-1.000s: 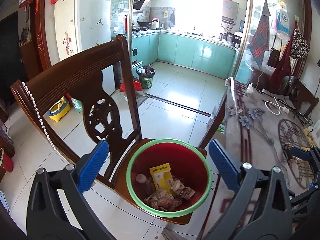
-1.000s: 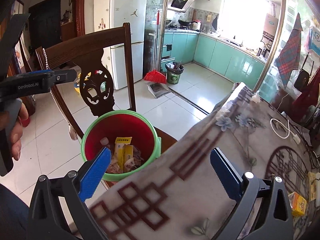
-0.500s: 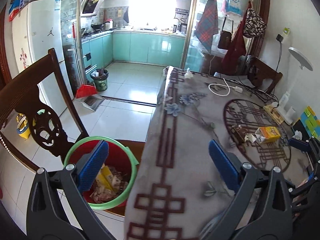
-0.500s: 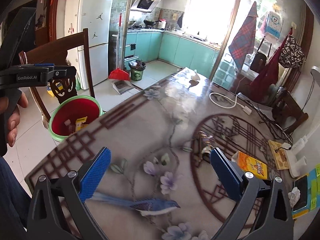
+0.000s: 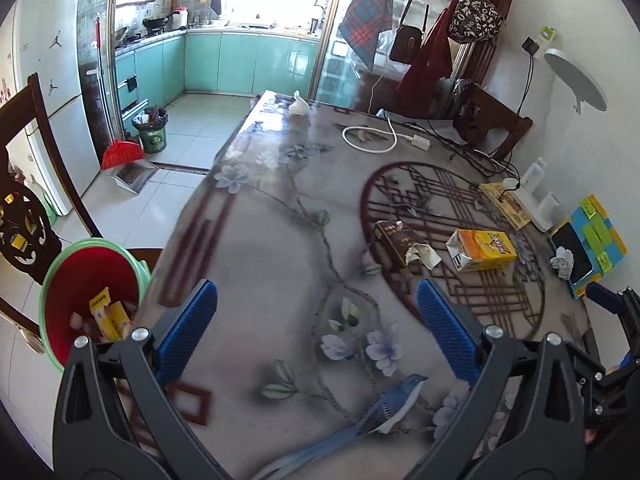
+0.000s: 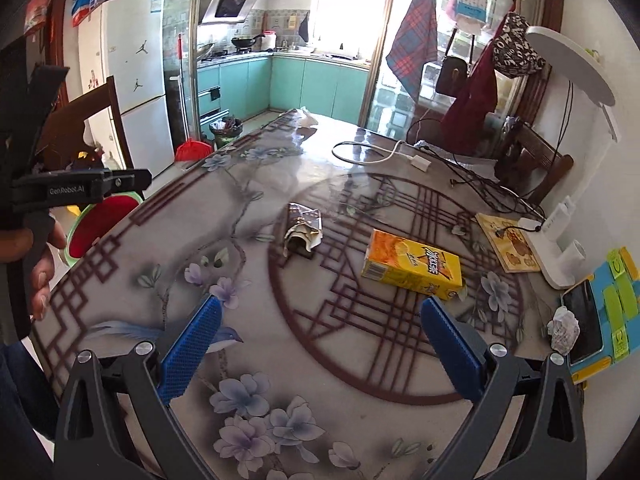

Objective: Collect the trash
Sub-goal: 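Move both tools back over the table toward the brown bag and orange box, then close the left tool on the brown Balsha snack bag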

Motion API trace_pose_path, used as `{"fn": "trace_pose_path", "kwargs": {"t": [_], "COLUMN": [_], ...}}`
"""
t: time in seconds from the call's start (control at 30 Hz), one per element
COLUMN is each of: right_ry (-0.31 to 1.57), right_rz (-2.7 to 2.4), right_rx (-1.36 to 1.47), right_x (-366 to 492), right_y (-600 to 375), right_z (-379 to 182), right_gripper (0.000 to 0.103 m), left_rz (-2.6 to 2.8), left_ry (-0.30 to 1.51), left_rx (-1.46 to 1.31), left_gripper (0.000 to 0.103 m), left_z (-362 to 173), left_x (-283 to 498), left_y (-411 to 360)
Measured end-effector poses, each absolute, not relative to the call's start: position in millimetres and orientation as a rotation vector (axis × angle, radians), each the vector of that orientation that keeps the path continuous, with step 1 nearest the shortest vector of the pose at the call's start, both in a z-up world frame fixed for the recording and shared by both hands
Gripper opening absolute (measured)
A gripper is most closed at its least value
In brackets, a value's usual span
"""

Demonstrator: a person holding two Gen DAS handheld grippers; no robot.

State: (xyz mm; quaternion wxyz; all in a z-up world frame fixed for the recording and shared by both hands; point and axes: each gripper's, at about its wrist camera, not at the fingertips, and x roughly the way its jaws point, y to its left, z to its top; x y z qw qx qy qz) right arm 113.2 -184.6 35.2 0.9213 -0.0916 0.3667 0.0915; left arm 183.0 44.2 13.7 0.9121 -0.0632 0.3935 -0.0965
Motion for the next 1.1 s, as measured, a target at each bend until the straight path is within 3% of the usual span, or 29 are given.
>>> {"fn": "trace_pose_path", "kwargs": {"t": [0.6, 1.1], "right_ry": [0.824, 0.827], "right_rz": [-0.002, -0.042], "right_rx": [-0.021, 0.054], "right_x": [139, 160], "right_y": [-305, -337], "right_z": [26, 27], "right_gripper": [0.096, 0.096], "left_rz": [-0.218, -0.089], "left_ry": [0.954, 1.049], "left_rx": [0.026, 0.062], "left_gripper": [0.098, 0.098], "left_z": [-39, -81], "left_x": [274, 319], "left_y": [-96, -117]}}
